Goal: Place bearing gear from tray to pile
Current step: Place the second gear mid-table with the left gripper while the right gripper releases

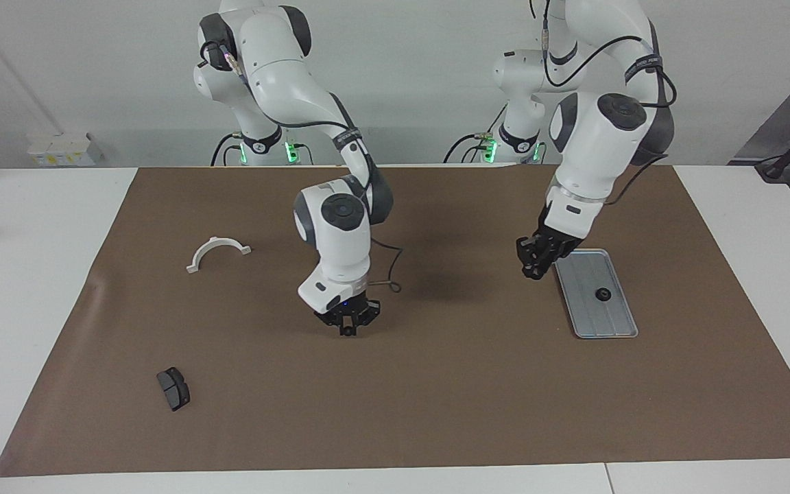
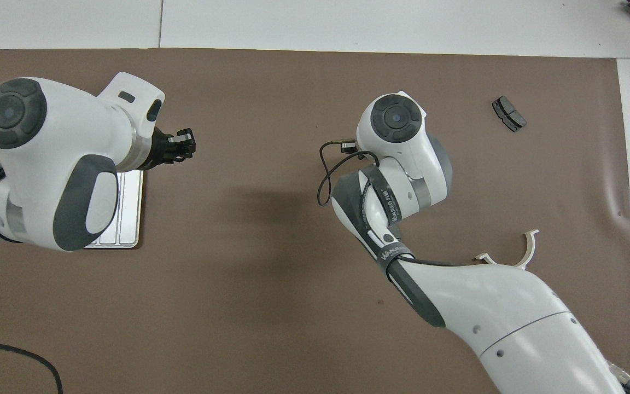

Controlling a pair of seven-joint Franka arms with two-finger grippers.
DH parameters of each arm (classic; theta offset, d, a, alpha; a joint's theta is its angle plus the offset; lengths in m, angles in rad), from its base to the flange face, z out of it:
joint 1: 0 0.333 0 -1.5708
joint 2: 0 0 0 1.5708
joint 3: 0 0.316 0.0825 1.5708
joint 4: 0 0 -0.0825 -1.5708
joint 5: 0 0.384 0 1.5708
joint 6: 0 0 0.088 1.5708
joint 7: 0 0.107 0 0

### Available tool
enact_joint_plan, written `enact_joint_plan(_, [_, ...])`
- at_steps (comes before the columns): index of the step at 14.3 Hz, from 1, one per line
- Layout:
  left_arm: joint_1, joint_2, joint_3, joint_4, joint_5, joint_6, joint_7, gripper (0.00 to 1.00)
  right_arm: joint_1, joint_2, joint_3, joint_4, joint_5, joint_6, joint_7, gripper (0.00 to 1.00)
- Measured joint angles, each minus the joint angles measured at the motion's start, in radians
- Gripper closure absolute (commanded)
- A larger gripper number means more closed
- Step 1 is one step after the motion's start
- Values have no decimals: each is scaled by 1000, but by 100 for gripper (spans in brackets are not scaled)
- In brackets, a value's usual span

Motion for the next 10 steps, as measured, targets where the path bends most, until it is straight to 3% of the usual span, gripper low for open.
enact_joint_plan(4, [-193,77,-3,-3,0,149,-242,100,-131,-32,4,4,11,-79,-150,96])
enact_joint_plan(7, [-314,198,-1,3,0,272,-336,100,-235,-34,4,1,12,-125,-255,96])
enact_joint_plan(10, [-363,326,3,59,0,359,-361,100,-354,-34,5,-10,13,-129,-379,96])
